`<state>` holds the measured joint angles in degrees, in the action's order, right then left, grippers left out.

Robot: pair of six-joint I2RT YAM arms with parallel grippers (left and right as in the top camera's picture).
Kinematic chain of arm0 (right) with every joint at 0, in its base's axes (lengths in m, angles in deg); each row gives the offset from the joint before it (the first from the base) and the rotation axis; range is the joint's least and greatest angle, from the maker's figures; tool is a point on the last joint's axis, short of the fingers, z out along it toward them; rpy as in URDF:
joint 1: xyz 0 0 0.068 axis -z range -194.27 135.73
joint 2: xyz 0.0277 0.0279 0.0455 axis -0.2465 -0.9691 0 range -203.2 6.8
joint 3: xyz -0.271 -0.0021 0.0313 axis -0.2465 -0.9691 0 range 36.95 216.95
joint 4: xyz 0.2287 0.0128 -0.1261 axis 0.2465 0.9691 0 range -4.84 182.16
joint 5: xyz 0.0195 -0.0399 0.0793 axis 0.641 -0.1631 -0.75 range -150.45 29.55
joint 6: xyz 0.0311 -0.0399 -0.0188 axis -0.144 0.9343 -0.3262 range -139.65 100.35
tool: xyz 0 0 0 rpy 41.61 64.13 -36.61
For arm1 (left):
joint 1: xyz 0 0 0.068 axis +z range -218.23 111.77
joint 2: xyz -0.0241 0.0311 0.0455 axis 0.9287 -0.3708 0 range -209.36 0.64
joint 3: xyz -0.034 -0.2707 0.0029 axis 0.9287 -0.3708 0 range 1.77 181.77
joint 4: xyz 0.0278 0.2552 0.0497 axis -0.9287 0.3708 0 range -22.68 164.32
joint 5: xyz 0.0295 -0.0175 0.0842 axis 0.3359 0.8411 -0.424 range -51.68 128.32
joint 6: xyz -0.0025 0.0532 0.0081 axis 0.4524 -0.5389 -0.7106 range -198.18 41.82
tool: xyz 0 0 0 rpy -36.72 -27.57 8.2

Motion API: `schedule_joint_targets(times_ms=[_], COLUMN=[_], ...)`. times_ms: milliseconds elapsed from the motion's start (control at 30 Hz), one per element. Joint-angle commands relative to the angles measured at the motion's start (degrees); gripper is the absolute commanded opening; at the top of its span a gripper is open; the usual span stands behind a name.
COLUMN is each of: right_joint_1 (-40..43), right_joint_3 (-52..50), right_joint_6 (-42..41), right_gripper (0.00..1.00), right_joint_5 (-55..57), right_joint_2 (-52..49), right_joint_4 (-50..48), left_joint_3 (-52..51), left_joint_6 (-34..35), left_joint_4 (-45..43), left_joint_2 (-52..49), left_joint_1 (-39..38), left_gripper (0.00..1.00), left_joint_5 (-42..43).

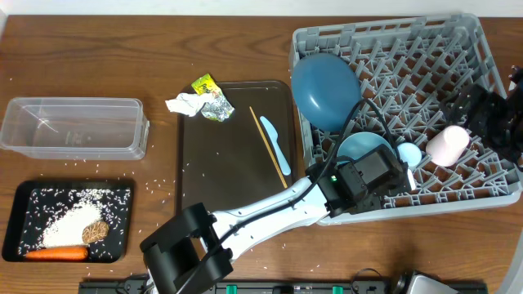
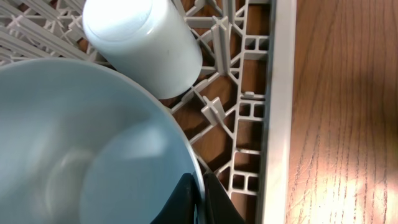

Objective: Sort waste into correct bins and load items into the dishwasher rack

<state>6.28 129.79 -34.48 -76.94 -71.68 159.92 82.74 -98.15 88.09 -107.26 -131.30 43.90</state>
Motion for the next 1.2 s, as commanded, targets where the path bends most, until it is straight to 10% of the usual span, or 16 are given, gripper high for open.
schedule_joint_targets(times_ms=[0, 1167], right_joint_1=[0.37, 0.37], right_joint_3=[0.15, 0.15], right_joint_6=[0.76, 0.76], right_gripper=[0.99, 0.99], right_joint_5=[0.2, 0.2], right_joint_2=[0.15, 0.15], right_joint_4=[0.04, 0.52], left_joint_3=[0.24, 0.22], left_joint_6=[0.15, -1.03], left_joint_4=[0.9, 1.2], left_joint_2=[1.51, -1.49], left_joint_1=[0.26, 0.15], left_gripper=[0.06, 0.42], left_joint_5=[-0.39, -1.84])
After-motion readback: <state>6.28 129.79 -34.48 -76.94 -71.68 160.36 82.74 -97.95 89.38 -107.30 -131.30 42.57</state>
